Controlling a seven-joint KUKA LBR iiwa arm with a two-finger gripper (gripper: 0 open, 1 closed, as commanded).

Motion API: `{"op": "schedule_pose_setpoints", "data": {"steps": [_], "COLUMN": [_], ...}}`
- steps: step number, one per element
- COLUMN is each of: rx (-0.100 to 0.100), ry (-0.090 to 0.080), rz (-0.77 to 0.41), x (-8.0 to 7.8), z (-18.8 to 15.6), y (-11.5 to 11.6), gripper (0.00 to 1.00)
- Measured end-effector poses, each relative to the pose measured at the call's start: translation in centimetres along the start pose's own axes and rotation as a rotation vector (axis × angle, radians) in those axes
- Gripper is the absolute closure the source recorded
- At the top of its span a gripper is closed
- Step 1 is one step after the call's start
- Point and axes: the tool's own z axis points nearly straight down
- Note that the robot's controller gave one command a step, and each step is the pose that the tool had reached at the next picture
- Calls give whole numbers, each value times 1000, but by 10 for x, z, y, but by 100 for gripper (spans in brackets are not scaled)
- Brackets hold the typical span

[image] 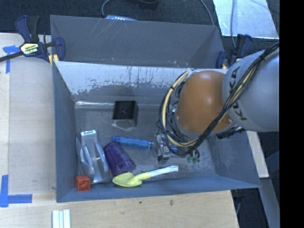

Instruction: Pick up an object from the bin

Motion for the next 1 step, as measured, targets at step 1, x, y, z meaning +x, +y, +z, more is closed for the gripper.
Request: {"op": "schedule_pose_setpoints", "data": {"steps": [1], "rx": [2], "ry": [-10], "rz": [-168], "x": [2], "z": [-90], "y": [-36], "gripper": [0]}}
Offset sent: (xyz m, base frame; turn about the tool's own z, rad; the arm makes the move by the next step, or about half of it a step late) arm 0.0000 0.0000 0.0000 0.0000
